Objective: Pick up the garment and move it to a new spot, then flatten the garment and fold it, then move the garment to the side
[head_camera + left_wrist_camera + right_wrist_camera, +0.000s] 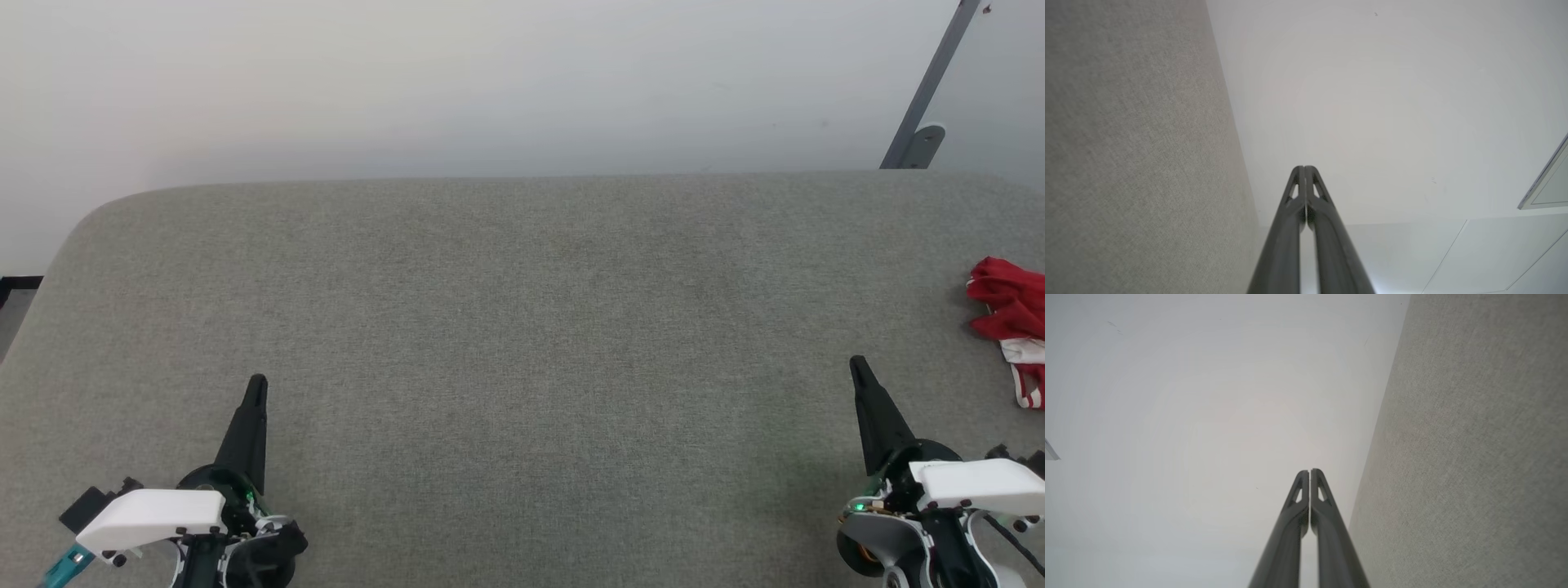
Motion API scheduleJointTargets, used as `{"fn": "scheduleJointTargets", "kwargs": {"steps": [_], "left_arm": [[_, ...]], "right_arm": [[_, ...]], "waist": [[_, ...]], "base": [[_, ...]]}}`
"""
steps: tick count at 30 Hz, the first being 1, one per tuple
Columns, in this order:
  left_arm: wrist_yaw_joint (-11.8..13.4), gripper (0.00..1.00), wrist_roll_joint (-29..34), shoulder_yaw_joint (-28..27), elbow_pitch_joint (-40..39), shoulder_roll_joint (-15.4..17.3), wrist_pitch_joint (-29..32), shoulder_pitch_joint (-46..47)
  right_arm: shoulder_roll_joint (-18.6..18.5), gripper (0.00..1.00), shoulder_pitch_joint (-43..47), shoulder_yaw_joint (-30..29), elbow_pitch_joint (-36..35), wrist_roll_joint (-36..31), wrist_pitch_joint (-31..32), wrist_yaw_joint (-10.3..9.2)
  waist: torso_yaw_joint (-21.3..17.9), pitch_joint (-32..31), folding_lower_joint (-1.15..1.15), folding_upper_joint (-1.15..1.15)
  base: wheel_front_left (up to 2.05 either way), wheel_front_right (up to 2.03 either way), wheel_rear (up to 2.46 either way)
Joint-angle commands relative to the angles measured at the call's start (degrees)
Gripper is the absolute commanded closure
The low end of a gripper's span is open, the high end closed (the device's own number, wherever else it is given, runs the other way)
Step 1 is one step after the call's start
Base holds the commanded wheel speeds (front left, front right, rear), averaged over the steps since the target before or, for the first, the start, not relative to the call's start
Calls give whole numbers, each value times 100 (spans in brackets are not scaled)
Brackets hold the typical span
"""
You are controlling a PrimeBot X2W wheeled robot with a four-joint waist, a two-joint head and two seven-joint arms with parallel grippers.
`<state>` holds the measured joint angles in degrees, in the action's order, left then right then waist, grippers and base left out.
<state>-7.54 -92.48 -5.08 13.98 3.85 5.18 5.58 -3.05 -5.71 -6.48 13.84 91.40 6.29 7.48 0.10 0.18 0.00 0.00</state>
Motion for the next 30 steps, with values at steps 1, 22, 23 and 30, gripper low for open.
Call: {"fn": "scheduleJointTargets", "kwargs": {"steps": [1,22,23,30], "left_arm": [[10,100,-78,-22,2,-2,42,89],[11,100,-73,-56,10,-31,74,100],[11,100,-70,-58,10,-31,75,100],[11,100,-58,-67,10,-40,85,101]], "right_arm": [[29,100,-86,-16,31,80,40,1],[31,100,-70,-11,34,109,35,2],[31,100,-70,-11,34,109,35,2],[31,100,-69,-11,34,109,35,2]], "waist": [[-3,0,0,0],[-10,0,0,0],[-10,0,0,0],[-10,0,0,0]], "base": [[0,0,0],[0,0,0],[0,0,0],[0,0,0]]}}
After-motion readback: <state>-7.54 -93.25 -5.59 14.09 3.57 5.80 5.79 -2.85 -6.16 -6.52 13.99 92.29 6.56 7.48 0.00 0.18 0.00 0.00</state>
